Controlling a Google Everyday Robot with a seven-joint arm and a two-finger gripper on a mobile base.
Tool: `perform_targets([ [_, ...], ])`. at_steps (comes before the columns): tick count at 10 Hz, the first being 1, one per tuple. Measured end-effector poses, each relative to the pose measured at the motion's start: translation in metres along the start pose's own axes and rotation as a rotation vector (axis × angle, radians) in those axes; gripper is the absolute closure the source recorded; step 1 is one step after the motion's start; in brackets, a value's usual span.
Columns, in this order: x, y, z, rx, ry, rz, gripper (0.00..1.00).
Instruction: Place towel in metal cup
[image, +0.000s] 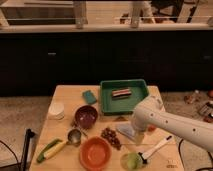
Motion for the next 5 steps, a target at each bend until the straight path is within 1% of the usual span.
perform_targets([
  [1,-0.001,-0.004,0.007,-0.006,-0.005,-0.004,0.2],
  [5,-0.003,-0.008,0.033,-0.071,-0.008,-0.013,0.2],
])
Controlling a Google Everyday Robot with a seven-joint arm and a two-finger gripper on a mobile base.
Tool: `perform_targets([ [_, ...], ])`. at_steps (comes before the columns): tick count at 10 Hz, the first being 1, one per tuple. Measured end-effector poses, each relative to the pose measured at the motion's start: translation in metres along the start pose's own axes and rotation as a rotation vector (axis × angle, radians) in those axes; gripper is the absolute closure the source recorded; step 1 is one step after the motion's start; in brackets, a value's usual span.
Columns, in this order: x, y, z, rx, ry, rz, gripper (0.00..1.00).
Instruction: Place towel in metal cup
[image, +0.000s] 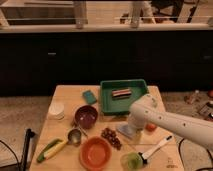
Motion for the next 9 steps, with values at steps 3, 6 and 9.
perform_targets([
  [3,0.002,0.003,0.012,-0.023,0.004,-0.001,0.37],
  [6,0.004,0.004,0.017,-0.037,0.001,-0.006,0.67],
  [9,0.007,0.007,0.016,-0.044,0.003,-0.009,0.97],
])
